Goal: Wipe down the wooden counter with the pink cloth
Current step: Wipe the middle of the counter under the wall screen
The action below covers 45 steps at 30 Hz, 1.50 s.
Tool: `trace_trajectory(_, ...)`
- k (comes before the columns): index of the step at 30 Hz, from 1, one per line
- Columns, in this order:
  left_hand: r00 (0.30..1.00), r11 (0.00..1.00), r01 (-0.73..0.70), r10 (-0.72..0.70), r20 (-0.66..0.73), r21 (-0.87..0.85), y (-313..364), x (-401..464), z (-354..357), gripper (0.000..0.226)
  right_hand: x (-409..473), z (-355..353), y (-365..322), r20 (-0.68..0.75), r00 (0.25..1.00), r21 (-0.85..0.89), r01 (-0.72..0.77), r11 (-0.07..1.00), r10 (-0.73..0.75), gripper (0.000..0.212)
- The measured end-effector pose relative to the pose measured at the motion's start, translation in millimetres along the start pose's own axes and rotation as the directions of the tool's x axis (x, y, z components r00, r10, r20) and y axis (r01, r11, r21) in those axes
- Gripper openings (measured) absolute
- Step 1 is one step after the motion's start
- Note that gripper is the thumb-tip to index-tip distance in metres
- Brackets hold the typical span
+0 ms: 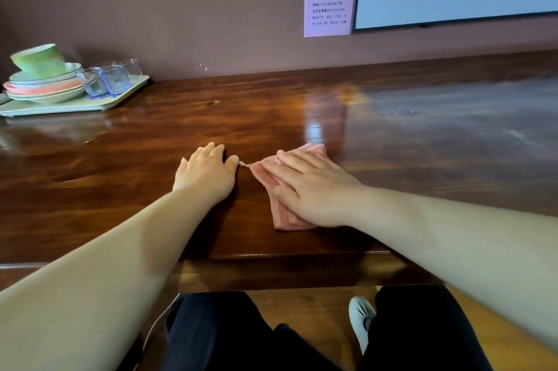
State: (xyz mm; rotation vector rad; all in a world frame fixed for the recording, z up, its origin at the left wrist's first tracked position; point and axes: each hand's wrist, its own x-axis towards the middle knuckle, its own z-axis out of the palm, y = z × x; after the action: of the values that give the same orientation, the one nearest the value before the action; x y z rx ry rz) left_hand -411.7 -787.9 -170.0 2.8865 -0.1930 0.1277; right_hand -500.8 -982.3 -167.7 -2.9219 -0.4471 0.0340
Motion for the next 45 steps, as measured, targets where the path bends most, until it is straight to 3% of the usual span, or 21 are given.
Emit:
trace_trajectory(5, 0.997, 0.997, -0.077, 0.077, -0.018, -0.022, 26, 8, -5, 0.057, 5, -29, 42, -0.091, 0.972, -0.011, -0.219, 0.976, 0.217, 0.037)
trace_trajectory(7, 0.994, 0.993, -0.109, 0.108, -0.006, -0.049, 40, 9, -3, 0.057, -3, -25, 41, -0.110, 0.979, -0.021, -0.175, 0.984, 0.171, 0.024)
trace_trajectory(10, 0.990, 0.987, -0.138, 0.139, 0.012, -0.083, 57, 10, 6, 0.056, -30, -15, 42, -0.103, 0.991, 0.047, -0.077, 0.996, 0.082, 0.042)
trace_trajectory(15, 0.982, 0.980, -0.184, 0.187, 0.026, -0.079, 71, 3, 19, 0.059, -26, -30, 61, -0.121, 0.953, -0.012, -0.281, 0.960, 0.278, 0.037)
trace_trajectory(21, 0.980, 0.979, -0.198, 0.197, 0.038, 0.044, 70, -3, 26, 0.067, -74, -14, 58, -0.116, 0.984, 0.030, -0.135, 0.990, 0.138, 0.047)
trace_trajectory(25, 0.981, 0.980, -0.187, 0.184, 0.056, 0.060, 69, -3, 24, 0.067, -64, -26, 66, -0.103, 0.957, -0.023, -0.274, 0.961, 0.270, 0.050)
trace_trajectory(30, 0.981, 0.981, -0.185, 0.180, 0.077, 0.061, 68, -9, 22, 0.066, -83, -16, 70, -0.095, 0.989, 0.021, -0.109, 0.994, 0.110, 0.052)
trace_trajectory(34, 0.986, 0.988, -0.142, 0.136, 0.091, 0.062, 77, -7, 11, 0.065, -49, -36, 85, -0.094, 0.961, -0.017, -0.261, 0.965, 0.259, 0.044)
trace_trajectory(37, 0.997, 0.993, -0.073, 0.073, 0.007, 0.092, 95, 6, -1, 0.063, -46, -22, 84, -0.148, 0.983, -0.045, -0.118, 0.992, 0.110, 0.031)
trace_trajectory(39, 0.994, 0.994, -0.099, 0.101, -0.045, 0.043, 109, 22, -6, 0.054, -54, -17, 95, -0.090, 0.996, 0.008, -0.019, 1.000, 0.019, 0.049)
trace_trajectory(43, 0.987, 0.988, -0.157, 0.157, 0.021, -0.003, 132, 54, 2, 0.055, -14, -36, 129, -0.104, 0.972, -0.044, -0.217, 0.975, 0.212, 0.041)
trace_trajectory(45, 0.988, 0.989, -0.147, 0.147, 0.038, -0.004, 139, 68, 12, 0.057, -1, -37, 134, -0.150, 0.972, -0.107, -0.200, 0.974, 0.183, 0.038)
